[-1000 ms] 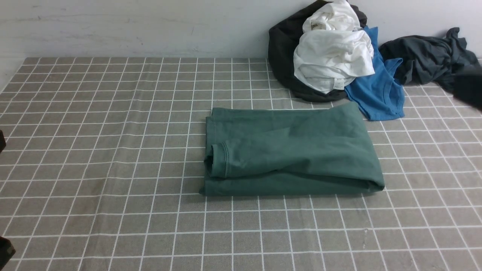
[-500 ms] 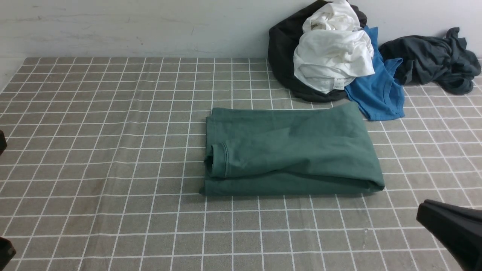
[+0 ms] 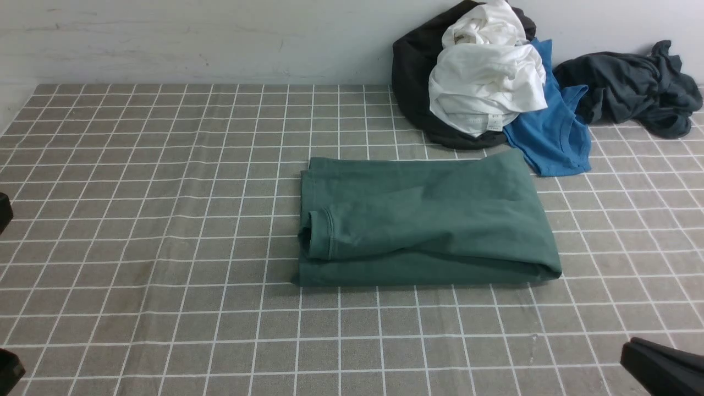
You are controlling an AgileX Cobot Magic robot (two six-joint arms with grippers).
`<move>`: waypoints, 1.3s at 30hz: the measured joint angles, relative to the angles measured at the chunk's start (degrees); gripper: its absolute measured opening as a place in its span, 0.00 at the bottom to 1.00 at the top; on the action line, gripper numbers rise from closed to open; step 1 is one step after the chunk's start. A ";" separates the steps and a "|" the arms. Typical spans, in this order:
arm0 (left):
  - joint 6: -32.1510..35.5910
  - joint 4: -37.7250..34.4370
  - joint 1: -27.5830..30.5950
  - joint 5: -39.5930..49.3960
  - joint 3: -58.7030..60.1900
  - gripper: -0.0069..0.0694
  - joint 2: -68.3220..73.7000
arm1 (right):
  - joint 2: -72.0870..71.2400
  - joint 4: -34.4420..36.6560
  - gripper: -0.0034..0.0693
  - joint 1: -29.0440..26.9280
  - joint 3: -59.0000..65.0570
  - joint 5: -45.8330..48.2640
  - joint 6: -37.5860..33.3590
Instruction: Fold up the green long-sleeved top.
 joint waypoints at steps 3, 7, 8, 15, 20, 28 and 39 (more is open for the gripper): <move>0.00 0.00 0.00 0.05 0.00 0.08 0.00 | -4.73 0.00 0.03 -6.13 4.21 -3.16 0.00; 0.00 0.00 0.00 0.05 0.00 0.08 0.00 | -11.15 -0.06 0.03 -14.18 8.92 -3.82 0.00; 0.00 0.00 0.00 0.05 0.00 0.08 0.00 | -13.27 -0.06 0.03 -16.12 9.88 -3.58 0.00; 0.00 0.00 0.00 0.05 0.00 0.08 0.00 | -21.98 -0.08 0.03 -24.94 10.21 3.10 0.00; 0.00 0.00 0.00 0.10 0.00 0.08 0.00 | -22.25 -0.08 0.03 -27.38 10.21 8.57 0.00; 0.00 0.00 0.00 0.10 0.00 0.08 0.00 | -22.25 -0.13 0.03 -27.55 10.15 9.09 0.00; 0.00 0.00 0.00 0.10 0.00 0.08 0.00 | -22.25 -0.13 0.03 -27.55 10.10 9.20 0.00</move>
